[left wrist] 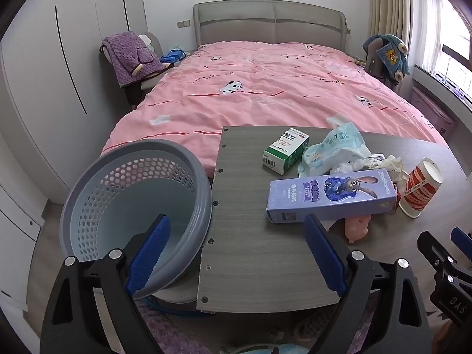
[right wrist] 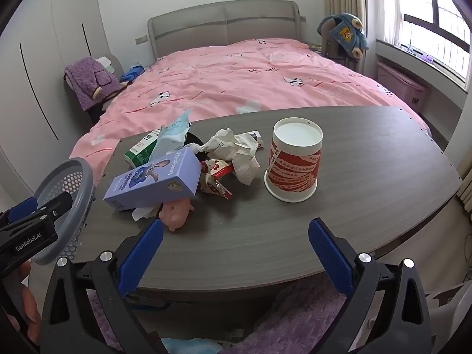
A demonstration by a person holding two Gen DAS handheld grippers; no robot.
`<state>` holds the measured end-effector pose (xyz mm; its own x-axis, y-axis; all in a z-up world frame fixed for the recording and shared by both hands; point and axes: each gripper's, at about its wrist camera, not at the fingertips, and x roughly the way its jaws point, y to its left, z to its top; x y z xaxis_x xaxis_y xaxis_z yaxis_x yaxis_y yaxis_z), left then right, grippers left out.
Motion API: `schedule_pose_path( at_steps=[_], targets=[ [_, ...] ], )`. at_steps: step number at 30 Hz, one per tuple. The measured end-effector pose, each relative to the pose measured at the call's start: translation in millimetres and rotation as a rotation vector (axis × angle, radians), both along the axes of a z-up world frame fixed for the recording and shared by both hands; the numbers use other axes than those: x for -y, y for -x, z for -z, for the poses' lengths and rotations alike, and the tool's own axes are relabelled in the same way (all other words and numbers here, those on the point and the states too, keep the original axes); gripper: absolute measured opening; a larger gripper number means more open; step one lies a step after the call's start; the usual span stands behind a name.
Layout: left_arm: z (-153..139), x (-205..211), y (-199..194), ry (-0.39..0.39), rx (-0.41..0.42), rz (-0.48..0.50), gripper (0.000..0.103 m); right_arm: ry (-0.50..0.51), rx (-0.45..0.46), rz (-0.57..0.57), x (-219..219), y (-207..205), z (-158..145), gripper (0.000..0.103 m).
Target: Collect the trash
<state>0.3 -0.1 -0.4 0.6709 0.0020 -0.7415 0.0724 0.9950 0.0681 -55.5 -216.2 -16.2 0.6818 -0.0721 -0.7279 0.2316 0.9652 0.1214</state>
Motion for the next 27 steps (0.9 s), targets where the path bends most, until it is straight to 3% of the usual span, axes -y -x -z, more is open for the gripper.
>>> schedule_pose_path(
  at_steps=[27],
  targets=[
    [-5.3, -5.6, 5.7, -0.004, 0.011, -0.008, 0.087, 0.001, 0.003, 0.0, -4.4, -0.7, -3.6, 0.097]
  ],
)
